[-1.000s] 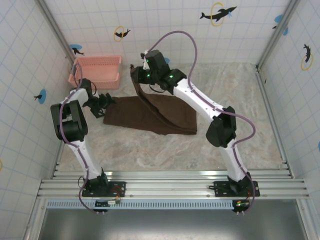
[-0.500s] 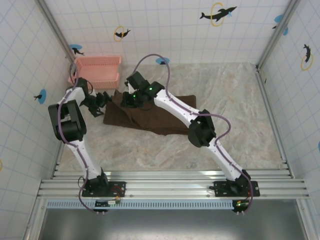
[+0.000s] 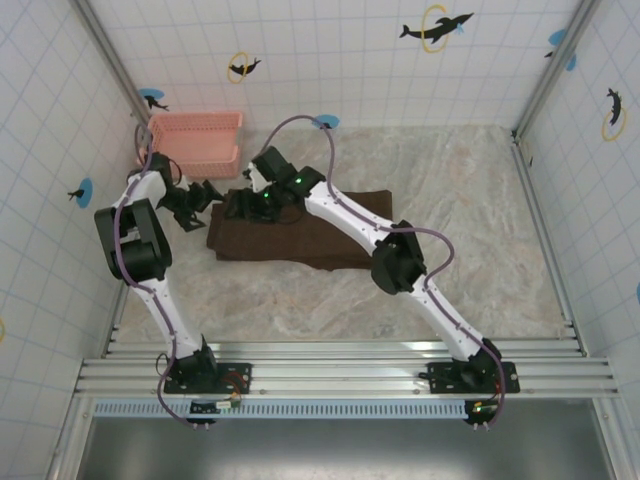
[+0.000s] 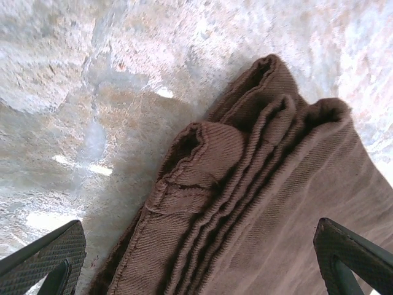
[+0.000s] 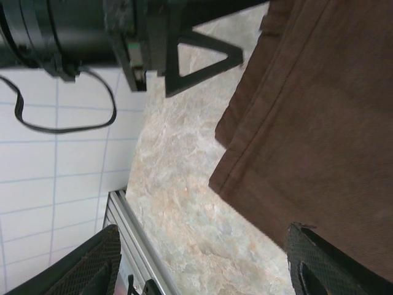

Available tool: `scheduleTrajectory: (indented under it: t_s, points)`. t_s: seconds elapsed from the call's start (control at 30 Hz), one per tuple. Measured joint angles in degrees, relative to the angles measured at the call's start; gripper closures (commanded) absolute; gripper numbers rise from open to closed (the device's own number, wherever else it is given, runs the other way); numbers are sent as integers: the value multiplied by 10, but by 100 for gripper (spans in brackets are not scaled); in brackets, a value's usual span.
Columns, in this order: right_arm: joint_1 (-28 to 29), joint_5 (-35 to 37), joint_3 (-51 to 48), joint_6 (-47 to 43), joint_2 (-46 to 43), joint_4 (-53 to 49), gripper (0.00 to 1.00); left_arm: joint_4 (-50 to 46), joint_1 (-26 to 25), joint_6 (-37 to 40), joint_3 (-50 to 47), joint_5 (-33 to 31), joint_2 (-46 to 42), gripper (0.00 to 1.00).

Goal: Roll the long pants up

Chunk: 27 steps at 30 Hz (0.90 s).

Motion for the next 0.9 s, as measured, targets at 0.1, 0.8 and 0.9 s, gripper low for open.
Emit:
scheduleTrajectory:
  t_s: [0.1,0.8,0.9]
  points:
    - [-43,17,-53,-24,-45,-8,26,-12,1,16,23,-3,-1,3]
    - [-302,193,-542,-305,-336,-147,26,-10,-182,-9,-87,-120,-66,3]
    - [-322,189,-586,-318,-336,-137,27,-14,-211,-13,-65,-138,-56,3]
